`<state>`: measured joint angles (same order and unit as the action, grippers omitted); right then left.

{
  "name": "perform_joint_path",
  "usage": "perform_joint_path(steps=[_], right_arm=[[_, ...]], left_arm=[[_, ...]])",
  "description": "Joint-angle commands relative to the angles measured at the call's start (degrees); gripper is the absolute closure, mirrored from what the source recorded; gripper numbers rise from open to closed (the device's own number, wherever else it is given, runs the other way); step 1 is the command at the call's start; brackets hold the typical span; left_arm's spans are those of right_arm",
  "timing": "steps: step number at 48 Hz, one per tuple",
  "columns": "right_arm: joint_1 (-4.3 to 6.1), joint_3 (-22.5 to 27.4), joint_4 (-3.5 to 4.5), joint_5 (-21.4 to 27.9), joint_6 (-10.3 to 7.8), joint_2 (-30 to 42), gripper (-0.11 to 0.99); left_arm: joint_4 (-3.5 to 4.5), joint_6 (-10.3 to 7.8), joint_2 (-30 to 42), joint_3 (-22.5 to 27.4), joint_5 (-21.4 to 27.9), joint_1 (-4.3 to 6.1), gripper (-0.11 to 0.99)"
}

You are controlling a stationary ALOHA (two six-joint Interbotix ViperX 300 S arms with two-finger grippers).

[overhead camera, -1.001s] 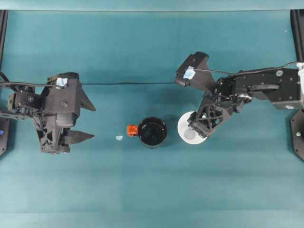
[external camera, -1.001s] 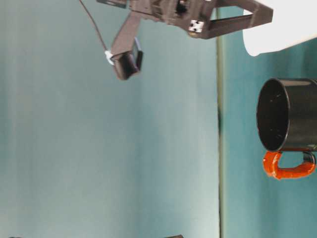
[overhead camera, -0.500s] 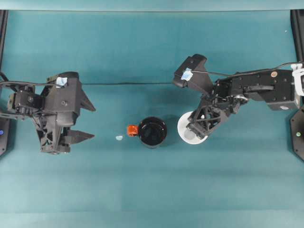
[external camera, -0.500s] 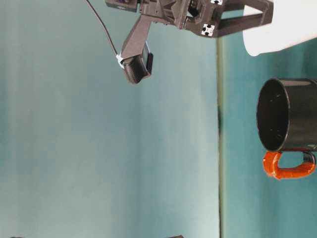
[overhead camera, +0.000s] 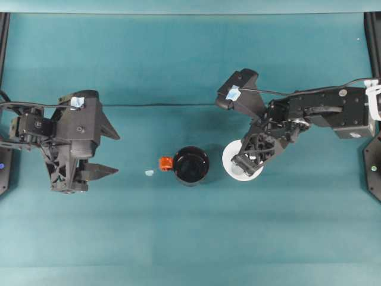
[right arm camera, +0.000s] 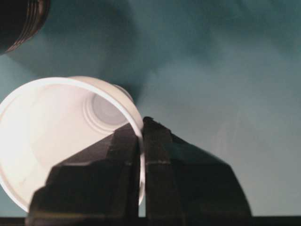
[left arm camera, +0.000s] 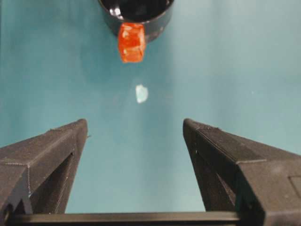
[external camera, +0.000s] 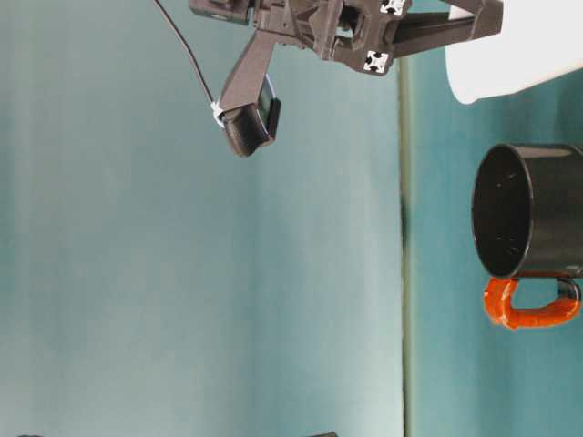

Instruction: Put the paper cup into the moved red handle cup holder.

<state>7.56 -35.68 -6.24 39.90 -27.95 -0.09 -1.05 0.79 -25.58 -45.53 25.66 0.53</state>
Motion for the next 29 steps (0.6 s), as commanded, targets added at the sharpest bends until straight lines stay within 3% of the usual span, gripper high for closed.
perform_joint_path(steps=[1, 4, 13, 18, 29], right_arm=[[0.09, 2.5, -0.35, 1.8, -0.26, -3.1, 0.98], [0.26, 4.2, -0.35, 3.9, -0.18, -4.5, 0.98], [1.23, 10.8, 0.7, 11.2, -0.18, -7.8, 0.98], [1.23, 14.3, 1.14, 14.0, -0.09, -7.6, 0.98], [1.05, 20.4, 1.23, 16.7, 0.88, -5.4, 0.98]], left_arm=[[-0.09, 0.0, -0.3, 0.7, -0.3, 0.09, -0.01], [-0.09, 0.0, -0.3, 0.7, -0.3, 0.18, -0.01], [-0.09, 0.0, -0.3, 0.7, -0.3, 0.09, -0.01], [-0.09, 0.09, -0.3, 0.7, -0.3, 0.09, -0.01], [-0.09, 0.18, -0.3, 0.7, -0.3, 0.18, -0.01]])
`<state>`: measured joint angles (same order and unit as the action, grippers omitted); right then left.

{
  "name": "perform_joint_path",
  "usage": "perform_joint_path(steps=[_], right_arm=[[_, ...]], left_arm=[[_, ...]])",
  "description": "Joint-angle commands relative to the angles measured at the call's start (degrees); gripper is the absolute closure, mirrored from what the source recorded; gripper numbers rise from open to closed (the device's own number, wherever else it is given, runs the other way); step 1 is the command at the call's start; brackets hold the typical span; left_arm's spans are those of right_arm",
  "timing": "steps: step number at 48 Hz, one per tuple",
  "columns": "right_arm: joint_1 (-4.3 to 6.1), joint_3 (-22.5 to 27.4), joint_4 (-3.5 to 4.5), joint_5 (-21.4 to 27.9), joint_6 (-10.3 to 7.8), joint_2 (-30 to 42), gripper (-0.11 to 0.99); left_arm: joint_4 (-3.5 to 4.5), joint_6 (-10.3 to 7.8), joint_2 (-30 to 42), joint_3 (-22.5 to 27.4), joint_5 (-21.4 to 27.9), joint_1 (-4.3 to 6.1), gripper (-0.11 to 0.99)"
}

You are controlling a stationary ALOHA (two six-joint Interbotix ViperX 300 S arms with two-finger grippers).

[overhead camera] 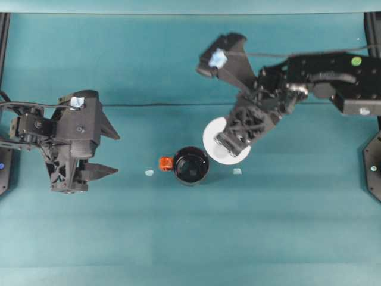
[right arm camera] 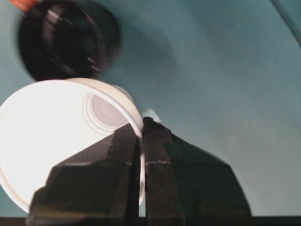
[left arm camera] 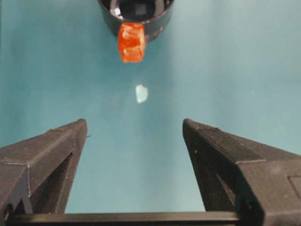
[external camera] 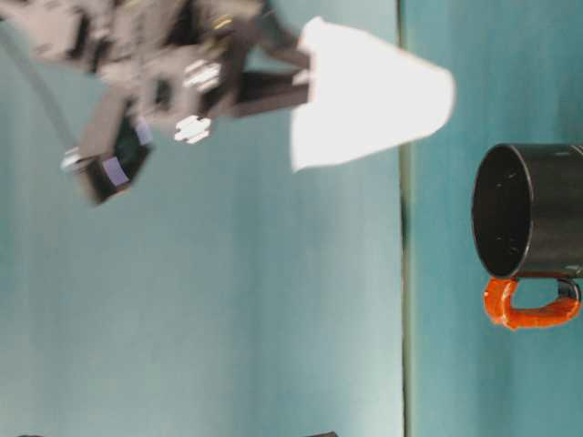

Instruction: Put the paper cup into the moved red handle cup holder.

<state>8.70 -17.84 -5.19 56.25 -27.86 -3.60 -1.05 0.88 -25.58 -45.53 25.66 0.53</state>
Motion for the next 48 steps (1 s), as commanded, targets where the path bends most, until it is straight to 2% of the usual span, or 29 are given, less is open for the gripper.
perform_joint_path(steps=[1, 9, 13, 17, 30, 37, 41, 48], right_arm=[[-0.09, 2.9, 0.18, 0.4, 1.05, -1.6, 0.98], [-0.26, 4.8, 0.09, 0.0, 1.93, -0.1, 0.98], [-0.62, 5.9, 0.53, -0.5, 2.11, 0.9, 0.98], [-1.32, 6.3, 1.14, -1.2, 2.2, 1.8, 0.98], [-3.87, 6.4, 1.05, -4.8, 2.11, 6.1, 0.98], [-4.48, 6.4, 1.14, -6.3, 2.11, 7.8, 0.98], [-4.48, 6.4, 1.23, -6.6, 2.29, 8.9, 0.98], [-4.48, 6.4, 2.2, -6.6, 2.29, 10.8, 0.98]], left_arm=[[-0.09, 0.26, -0.3, 0.7, -0.3, 0.09, -0.01], [-0.09, 1.67, -0.4, 0.6, -0.3, 0.18, -0.01], [-0.09, 1.76, -0.4, 0.5, -0.3, 0.18, -0.01], [-0.09, 1.76, -0.4, 0.5, -0.3, 0.18, -0.01], [-0.09, 1.67, -0.4, 0.6, -0.3, 0.18, -0.01], [-0.09, 1.67, -0.4, 0.5, -0.3, 0.18, -0.01], [-0.09, 1.67, -0.4, 0.5, -0.3, 0.18, -0.01], [-0.09, 1.76, -0.4, 0.5, -0.3, 0.18, -0.01]])
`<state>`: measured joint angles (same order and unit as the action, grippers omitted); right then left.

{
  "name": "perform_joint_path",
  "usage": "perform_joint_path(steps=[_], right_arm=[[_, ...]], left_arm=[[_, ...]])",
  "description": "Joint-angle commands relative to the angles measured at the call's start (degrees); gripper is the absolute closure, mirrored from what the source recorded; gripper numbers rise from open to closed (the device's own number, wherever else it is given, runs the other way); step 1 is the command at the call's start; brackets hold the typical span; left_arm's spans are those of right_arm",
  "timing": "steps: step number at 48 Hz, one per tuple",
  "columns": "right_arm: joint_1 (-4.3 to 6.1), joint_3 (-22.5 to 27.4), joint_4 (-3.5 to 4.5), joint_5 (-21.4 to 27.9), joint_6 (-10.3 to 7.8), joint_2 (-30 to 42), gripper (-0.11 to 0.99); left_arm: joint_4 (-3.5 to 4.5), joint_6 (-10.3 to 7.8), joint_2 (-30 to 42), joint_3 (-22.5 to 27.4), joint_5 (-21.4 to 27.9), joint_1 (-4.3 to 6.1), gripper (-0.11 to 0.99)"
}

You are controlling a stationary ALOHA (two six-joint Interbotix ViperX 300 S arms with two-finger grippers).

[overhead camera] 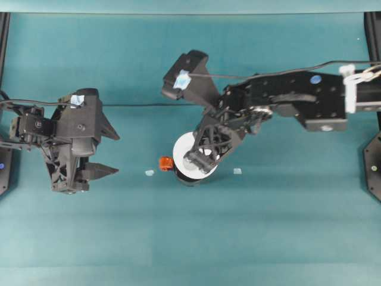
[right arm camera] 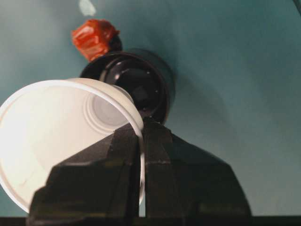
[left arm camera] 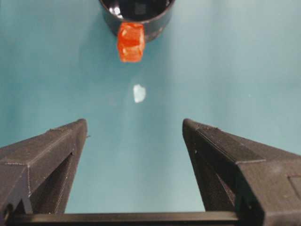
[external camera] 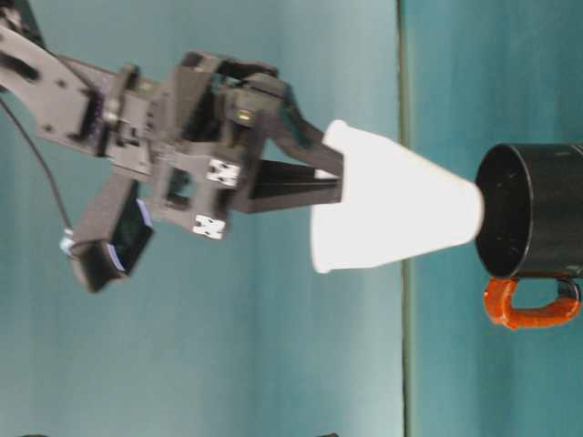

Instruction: Put the paper cup into the moved red handle cup holder.

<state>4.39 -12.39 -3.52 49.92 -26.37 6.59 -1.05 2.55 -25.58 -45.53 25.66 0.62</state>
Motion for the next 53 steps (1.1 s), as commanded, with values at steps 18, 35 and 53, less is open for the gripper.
perform_joint_path(steps=[18, 35, 53], right_arm=[[-0.18, 0.7, 0.88, -1.9, 0.79, 3.1, 0.98], [-0.53, 0.9, 0.88, -2.0, 0.79, 4.4, 0.98], [-0.62, 1.0, 0.88, -2.1, 1.14, 4.4, 0.98]], left_arm=[[-0.09, 0.09, -0.4, 0.5, -0.3, 0.09, -0.01], [-0.09, 0.09, -0.4, 0.5, -0.3, 0.18, -0.01], [-0.09, 0.09, -0.3, 0.6, -0.3, 0.18, -0.01]])
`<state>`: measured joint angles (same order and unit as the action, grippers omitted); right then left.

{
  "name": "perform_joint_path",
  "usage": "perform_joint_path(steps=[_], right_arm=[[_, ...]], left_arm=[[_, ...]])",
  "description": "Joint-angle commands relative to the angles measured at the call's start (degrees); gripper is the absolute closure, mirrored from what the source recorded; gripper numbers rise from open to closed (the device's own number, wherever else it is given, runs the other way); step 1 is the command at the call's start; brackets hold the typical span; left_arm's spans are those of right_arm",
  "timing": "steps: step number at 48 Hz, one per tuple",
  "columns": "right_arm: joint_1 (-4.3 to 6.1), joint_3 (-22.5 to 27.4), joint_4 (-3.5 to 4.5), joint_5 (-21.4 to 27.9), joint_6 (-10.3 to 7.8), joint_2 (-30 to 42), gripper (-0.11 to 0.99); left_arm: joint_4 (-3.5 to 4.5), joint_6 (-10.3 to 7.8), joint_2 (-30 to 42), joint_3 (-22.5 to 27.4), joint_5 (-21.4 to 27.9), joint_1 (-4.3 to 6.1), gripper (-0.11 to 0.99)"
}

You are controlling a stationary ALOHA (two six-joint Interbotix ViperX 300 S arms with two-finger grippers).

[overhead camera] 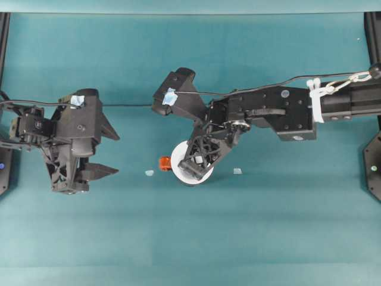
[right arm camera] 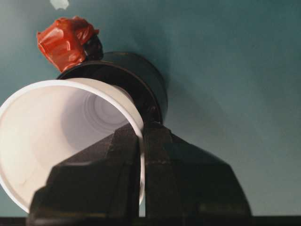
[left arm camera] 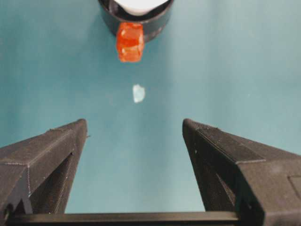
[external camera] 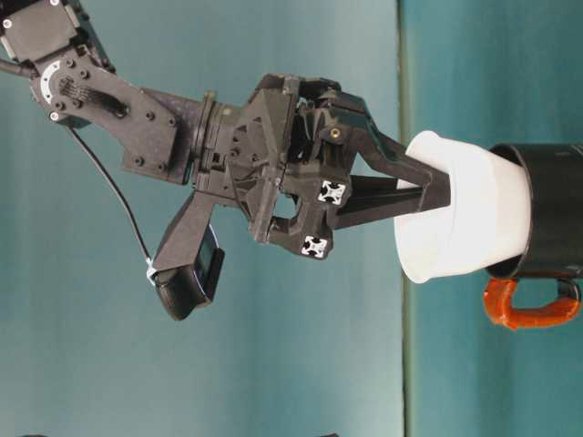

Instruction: Put the paper cup into the moved red handle cup holder.

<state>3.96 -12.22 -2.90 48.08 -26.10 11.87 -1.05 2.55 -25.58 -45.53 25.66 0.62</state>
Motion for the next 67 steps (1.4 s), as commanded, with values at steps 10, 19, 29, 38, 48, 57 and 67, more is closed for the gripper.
perform_joint_path(steps=[10, 19, 29, 38, 48, 57, 67], right_arm=[[-0.26, 0.9, 0.09, -0.4, 0.88, -0.9, 0.88], [-0.62, 0.9, -0.44, -0.4, 0.97, -1.0, 0.48], [-1.14, 0.9, -0.26, -0.4, 0.97, -1.1, 0.11], [-1.14, 0.9, 0.09, -0.3, 0.97, -1.8, 0.12], [-1.14, 0.9, 1.23, 0.3, 0.97, -5.5, 0.12], [-1.05, 0.8, 2.29, 0.3, 1.05, -10.1, 0.12], [-1.14, 0.2, 2.37, 0.3, 1.05, -14.2, 0.12]], left_arm=[[-0.09, 0.09, -0.4, 0.6, -0.3, 0.18, -0.01], [-0.09, 0.18, -0.4, 0.5, -0.3, 0.18, -0.01], [-0.09, 0.18, -0.4, 0.5, -0.3, 0.18, -0.01], [-0.09, 0.26, -0.4, 0.5, -0.3, 0.18, -0.01], [-0.09, 0.26, -0.4, 0.6, -0.3, 0.18, -0.01], [-0.09, 0.26, -0.4, 0.5, -0.3, 0.18, -0.01], [-0.09, 0.26, -0.5, 0.4, -0.3, 0.26, -0.01]])
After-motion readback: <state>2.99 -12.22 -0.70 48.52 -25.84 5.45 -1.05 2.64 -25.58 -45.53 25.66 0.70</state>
